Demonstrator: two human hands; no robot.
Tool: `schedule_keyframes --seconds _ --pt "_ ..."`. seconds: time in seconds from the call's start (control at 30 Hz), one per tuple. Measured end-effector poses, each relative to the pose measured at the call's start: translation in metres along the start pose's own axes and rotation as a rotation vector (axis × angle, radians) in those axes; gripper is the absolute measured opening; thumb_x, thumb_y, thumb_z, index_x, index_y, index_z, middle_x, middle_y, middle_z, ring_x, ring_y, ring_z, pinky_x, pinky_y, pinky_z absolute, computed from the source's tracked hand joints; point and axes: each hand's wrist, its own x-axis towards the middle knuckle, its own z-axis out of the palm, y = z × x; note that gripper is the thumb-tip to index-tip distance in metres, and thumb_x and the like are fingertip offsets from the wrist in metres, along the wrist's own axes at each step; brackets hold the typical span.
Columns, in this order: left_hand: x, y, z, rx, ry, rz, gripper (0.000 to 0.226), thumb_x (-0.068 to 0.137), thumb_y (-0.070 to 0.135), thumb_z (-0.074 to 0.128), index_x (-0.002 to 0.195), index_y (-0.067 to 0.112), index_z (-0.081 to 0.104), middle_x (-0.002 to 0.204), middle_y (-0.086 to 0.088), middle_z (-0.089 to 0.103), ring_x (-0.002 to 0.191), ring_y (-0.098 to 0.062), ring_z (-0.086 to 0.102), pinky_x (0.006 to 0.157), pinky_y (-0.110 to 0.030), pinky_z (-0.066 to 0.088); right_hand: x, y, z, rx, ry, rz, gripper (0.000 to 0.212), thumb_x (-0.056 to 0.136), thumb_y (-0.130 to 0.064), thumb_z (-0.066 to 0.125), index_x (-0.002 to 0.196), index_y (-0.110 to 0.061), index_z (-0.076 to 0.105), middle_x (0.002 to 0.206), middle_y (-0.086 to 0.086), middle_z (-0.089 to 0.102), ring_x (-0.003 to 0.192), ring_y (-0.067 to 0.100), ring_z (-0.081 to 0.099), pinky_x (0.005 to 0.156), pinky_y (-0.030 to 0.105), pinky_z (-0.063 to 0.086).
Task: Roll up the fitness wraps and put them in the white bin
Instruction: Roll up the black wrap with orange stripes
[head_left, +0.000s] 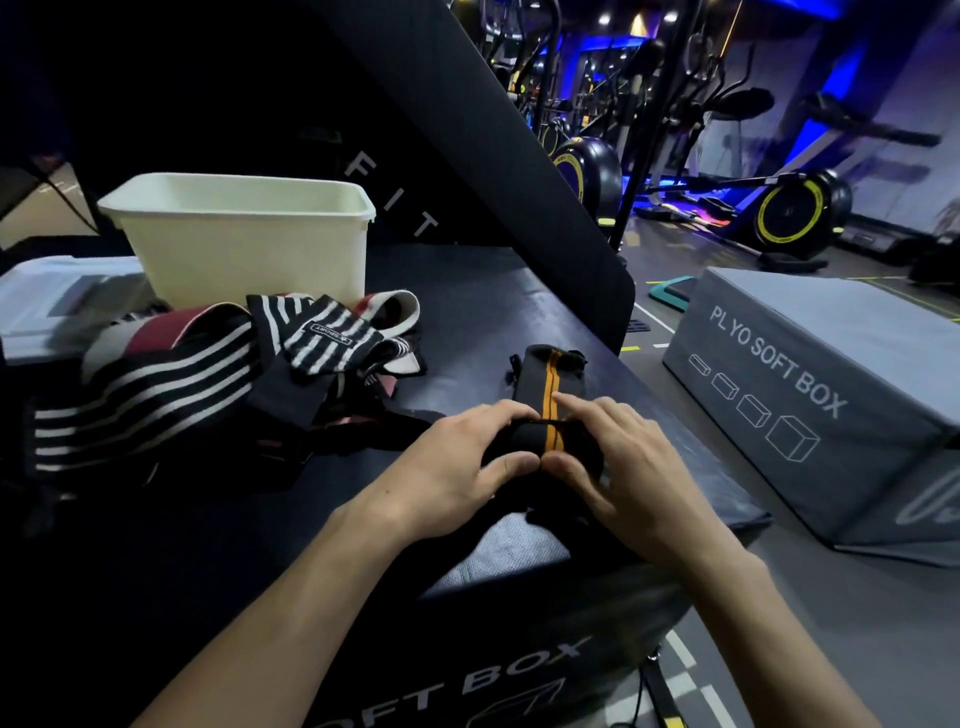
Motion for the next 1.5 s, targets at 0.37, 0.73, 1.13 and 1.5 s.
schedule_keyframes --seconds 0.37,0.73,1.13,1.5 --pt "-0.001 0.004 0.000 0.001 0.090 -0.059 0.040 0.098 0.060 0.054 0.130 0.038 0.061 0.117 0.013 0.071 0.111 -0.006 0.063 0.099 -0.034 0.049 0.000 0.011 -0.008 0.243 -0.111 -0.007 0.047 0.094 -0.048 0.058 0.136 -0.026 0.059 0.119 -0.021 0.062 0.114 0.004 0.058 0.095 0.020 0.043" --pt "-0.019 -0.001 -0.010 -0.116 0.123 -0.070 0.043 0.088 0.039 0.079 0.129 0.033 0.066 0.111 0.016 0.073 0.100 0.004 0.069 0.096 -0.032 0.055 0.005 -0.003 -0.006 0.420 -0.160 0.105 0.034 0.101 -0.048 0.042 0.100 -0.021 0.063 0.087 -0.006 0.066 0.084 0.011 0.061 0.078 0.034 0.047" --pt "-0.005 0.008 -0.010 -0.090 0.112 -0.142 0.030 0.093 0.040 0.073 0.122 0.035 0.071 0.101 0.014 0.076 0.087 0.002 0.069 0.090 -0.025 0.053 0.010 0.000 0.006 0.191 -0.062 0.162 0.055 0.098 -0.058 0.021 0.103 -0.027 0.065 0.107 -0.015 0.043 0.105 0.015 0.044 0.099 0.044 0.038" --pt "0.002 0.006 -0.010 -0.067 0.102 -0.222 0.027 0.093 0.047 0.069 0.115 0.032 0.074 0.098 0.016 0.076 0.095 -0.001 0.069 0.092 -0.033 0.055 0.000 0.004 0.000 0.106 0.024 -0.069 0.058 0.077 -0.055 0.078 0.123 -0.035 0.050 0.116 -0.018 0.051 0.103 0.012 0.057 0.085 0.040 0.051"
